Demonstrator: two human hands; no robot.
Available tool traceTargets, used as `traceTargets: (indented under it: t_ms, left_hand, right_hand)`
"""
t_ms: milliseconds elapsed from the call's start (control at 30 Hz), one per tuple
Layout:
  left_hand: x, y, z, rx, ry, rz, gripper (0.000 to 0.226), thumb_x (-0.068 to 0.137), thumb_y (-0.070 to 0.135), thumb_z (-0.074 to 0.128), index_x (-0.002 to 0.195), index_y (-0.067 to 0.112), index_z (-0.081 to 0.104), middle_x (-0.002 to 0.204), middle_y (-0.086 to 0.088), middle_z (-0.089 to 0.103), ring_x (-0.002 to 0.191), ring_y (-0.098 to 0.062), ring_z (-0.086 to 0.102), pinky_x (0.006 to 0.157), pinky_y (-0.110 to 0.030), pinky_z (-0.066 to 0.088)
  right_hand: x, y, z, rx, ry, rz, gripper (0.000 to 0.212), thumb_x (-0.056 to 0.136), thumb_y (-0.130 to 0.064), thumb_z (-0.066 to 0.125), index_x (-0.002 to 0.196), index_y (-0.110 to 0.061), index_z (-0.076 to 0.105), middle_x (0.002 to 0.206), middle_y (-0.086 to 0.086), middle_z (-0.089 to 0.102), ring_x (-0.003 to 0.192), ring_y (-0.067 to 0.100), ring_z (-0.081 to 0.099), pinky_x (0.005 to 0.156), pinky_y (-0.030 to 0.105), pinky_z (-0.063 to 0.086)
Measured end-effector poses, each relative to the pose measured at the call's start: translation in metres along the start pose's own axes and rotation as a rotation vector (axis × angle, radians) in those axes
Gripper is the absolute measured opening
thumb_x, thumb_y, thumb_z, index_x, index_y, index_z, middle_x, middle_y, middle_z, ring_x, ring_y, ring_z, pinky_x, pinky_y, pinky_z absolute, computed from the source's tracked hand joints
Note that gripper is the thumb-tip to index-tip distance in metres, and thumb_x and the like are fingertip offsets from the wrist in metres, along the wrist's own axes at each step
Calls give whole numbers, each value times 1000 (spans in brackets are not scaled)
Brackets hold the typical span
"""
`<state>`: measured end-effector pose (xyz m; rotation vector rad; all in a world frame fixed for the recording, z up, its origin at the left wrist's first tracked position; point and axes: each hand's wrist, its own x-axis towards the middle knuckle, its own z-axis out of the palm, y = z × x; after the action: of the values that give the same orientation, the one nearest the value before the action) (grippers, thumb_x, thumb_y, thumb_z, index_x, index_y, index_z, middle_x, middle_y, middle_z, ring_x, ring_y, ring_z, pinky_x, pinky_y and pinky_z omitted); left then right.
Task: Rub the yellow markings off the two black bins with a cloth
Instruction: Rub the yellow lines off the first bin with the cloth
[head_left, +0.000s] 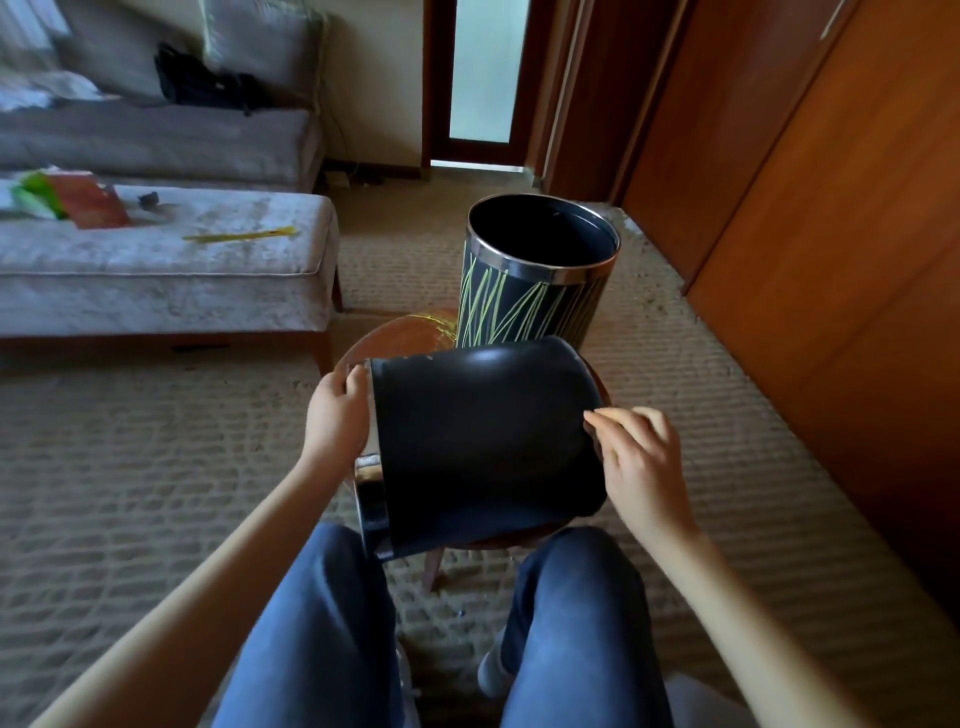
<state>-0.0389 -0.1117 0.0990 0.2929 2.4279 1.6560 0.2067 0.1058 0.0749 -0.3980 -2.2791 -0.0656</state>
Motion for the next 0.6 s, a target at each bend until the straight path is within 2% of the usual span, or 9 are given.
traceTargets:
  t_ms: [67,167,233,333,433,500,600]
  left_hand:
    - [-18,-2,-1,-9,43,38,35,105,30,43,77,11,51,72,-2,52,64,-11,48,60,-33,38]
    - [-41,-11,1,-34,87,80,37,105,28,45,72,13,42,71,0,46,63,-7,41,53,-15,35]
    - [-55,-16,2,-66,106,110,37,106,26,45,72,12,40,72,0,44,62,-6,40,58,-14,35]
    - [-72,-23,4,-100,115,147,35,106,23,45,75,7,40,72,-2,42,60,-2,39,61,-15,36]
    - [-88,-28,4,-136,105,184,33,107,19,44,78,2,41,72,-6,41,61,-5,38,61,-16,36]
    - [-99,-32,6,-159,109,211,33,107,17,43,78,1,40,72,-6,39,62,-6,37,61,-16,36]
    - [-108,-37,9,-193,123,233,33,107,15,41,77,3,39,71,-4,38,63,-5,36,62,-17,36]
  right_hand:
    - [14,6,-2,1,-41,-45,21,89,-2,61,102,-7,75,102,3,72,92,31,60,78,48,51]
    - [40,15,4,42,-157,20,23,93,-13,56,101,-4,75,105,11,67,93,33,58,79,46,50]
    - [58,16,10,85,-228,95,19,92,-11,61,102,0,74,107,19,61,96,37,57,83,46,51]
    - [87,14,18,94,-280,66,23,83,6,69,106,2,72,99,19,62,93,40,56,84,47,49]
    - [114,12,28,99,-330,81,18,84,4,68,101,2,72,98,17,68,94,40,57,86,45,46]
    - [123,8,37,90,-341,93,10,85,4,67,92,3,74,92,17,71,89,41,58,83,45,49]
    - [120,-10,45,83,-319,111,9,85,2,66,87,3,74,88,17,72,86,40,59,80,44,52]
